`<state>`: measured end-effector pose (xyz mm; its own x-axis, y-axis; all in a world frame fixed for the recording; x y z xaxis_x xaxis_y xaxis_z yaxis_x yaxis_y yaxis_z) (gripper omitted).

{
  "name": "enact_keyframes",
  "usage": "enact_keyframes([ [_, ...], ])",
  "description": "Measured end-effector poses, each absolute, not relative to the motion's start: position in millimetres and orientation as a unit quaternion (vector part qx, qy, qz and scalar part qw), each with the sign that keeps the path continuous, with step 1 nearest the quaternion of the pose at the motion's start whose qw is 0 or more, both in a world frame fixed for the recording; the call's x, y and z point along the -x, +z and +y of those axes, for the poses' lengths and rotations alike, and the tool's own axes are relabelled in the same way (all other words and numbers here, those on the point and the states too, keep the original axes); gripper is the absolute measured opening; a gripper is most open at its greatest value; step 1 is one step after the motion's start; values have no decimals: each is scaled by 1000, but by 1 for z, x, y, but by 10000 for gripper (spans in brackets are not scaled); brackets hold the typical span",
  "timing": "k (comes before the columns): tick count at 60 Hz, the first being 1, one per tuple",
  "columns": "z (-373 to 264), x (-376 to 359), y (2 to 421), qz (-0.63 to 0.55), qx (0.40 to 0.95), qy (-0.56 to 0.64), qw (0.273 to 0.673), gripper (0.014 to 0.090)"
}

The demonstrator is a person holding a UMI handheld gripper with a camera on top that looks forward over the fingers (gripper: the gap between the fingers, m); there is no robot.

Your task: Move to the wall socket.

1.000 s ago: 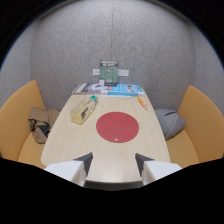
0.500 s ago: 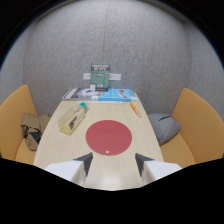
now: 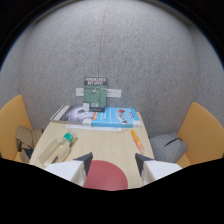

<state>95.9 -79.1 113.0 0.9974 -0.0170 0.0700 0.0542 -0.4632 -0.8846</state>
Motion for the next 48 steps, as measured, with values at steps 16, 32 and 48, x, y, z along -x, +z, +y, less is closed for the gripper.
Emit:
enact_keyframes([
  [16,55,-126,123,-21,845,-36,533,873],
  [32,183,-136,125,-25,834,-30,551,873],
  [48,274,-139,108,-23,831,-27,555,869],
])
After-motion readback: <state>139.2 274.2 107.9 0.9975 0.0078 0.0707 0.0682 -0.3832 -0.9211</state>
